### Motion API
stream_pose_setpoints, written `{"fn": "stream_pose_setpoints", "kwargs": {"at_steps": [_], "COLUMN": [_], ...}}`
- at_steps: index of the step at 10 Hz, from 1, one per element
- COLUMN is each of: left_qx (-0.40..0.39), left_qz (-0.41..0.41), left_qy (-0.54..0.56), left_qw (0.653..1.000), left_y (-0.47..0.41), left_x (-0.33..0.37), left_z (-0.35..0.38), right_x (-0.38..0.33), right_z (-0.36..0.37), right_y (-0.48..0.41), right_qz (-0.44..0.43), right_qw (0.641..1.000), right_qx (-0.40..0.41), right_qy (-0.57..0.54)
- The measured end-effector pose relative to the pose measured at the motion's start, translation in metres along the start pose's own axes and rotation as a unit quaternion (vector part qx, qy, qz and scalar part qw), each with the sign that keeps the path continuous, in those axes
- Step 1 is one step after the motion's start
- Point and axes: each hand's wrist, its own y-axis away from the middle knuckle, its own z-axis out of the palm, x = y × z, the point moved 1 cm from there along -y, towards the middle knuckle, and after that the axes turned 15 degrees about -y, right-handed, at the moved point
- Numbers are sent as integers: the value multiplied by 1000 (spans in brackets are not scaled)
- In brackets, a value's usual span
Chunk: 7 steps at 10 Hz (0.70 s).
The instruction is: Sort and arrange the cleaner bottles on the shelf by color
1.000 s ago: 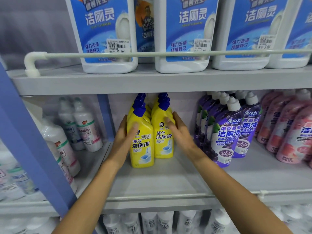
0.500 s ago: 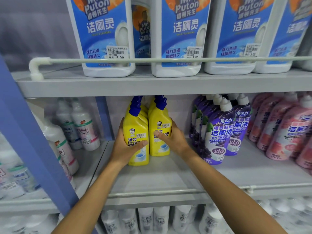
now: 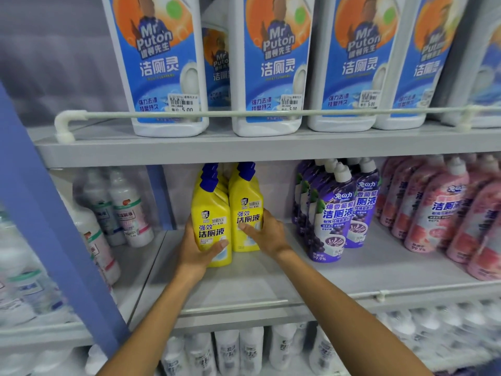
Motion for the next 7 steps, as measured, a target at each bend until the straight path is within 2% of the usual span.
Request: {"fn": "stream_pose_setpoints", "kwargs": {"at_steps": [2,4,5,6,7], "left_qx": [6,-16,-11,22,66], "left_qz": [11,-22,-32,-1,41], "left_qy": [-22,-66,-69,-58,-46], "left_qw": [1000,997,997,998,996], "left_y": [2,12,26,54,98], "left_x": [4,20,29,53,92], "left_z": [-2,-11,-20,-22,-24], "right_x": [-7,-11,-20,-47,-74], "right_z": [-5,-14,-25,-48,-82], "right_y": [5,12,31,66,111], "right_qz": [11,39,35,30,-43], "right_qw": [1000,998,998,992,978], "right_qx": [-18,-38,-40,-30,-19], "right_qy": [20,24,-46,-115,-201]}}
